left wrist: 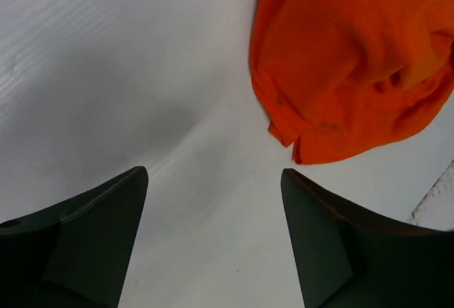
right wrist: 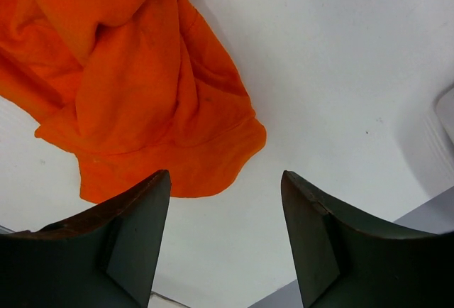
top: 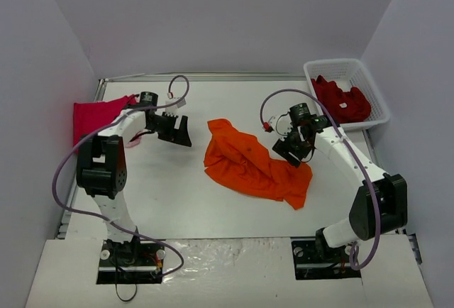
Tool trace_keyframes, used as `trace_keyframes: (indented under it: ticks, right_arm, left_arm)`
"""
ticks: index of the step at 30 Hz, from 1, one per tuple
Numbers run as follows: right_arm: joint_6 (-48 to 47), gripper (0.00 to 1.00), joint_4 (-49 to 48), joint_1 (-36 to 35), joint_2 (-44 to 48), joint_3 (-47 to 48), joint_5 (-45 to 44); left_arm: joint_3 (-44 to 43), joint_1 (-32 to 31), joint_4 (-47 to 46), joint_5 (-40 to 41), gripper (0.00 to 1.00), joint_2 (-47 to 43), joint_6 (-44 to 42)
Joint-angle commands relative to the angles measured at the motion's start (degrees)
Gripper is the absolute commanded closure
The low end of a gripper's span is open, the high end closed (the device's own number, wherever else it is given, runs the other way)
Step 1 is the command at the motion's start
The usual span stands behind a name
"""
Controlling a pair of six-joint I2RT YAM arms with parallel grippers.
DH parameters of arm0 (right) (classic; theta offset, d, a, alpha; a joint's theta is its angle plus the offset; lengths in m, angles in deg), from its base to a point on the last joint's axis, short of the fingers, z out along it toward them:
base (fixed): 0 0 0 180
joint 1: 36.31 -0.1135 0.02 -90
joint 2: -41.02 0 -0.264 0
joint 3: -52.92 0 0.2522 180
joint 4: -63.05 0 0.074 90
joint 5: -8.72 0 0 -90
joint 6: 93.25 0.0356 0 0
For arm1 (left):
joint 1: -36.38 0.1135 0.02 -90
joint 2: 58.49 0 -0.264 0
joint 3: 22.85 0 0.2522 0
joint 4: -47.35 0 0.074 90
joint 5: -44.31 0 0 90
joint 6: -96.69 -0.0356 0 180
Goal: Fold and stack the t-shirts
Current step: Flatten out the tshirt
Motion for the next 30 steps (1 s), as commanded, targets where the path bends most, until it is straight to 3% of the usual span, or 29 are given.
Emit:
trace_keyframes:
  ticks: [1,5,9,19,30]
  right_arm:
    - [2.58,0.41,-0.15,0.16,-0.58,1.67,-1.29]
    - [3.37,0.41,-0.95,0.25,-1.28,1.76,-1.73]
    - [3.72,0.41,-1.39,0.42,-2.69,2.64,-2.08]
    - [3.90,0.43,-2.00,1.13,-4.63,2.38,-2.70]
    - [3.55,0.43,-2.97,2.27,-5.06,0.44,-2.26]
  left_arm:
    - [-6.22,-1.47,0.35,-5.56,0.26,1.50,3.04]
    - [-9.84,-2.61,0.27,-6.62,0.30,5.38,5.59]
    - [-12.04,-4.54,-0.26,-7.76,0.42,8.89,5.95]
    - [-11.60,-9.64,-5.35,-7.68,0.43,11.27,7.09]
    - [-13.89,-13.07,-5.63,-1.36,0.48,14.00,4.37]
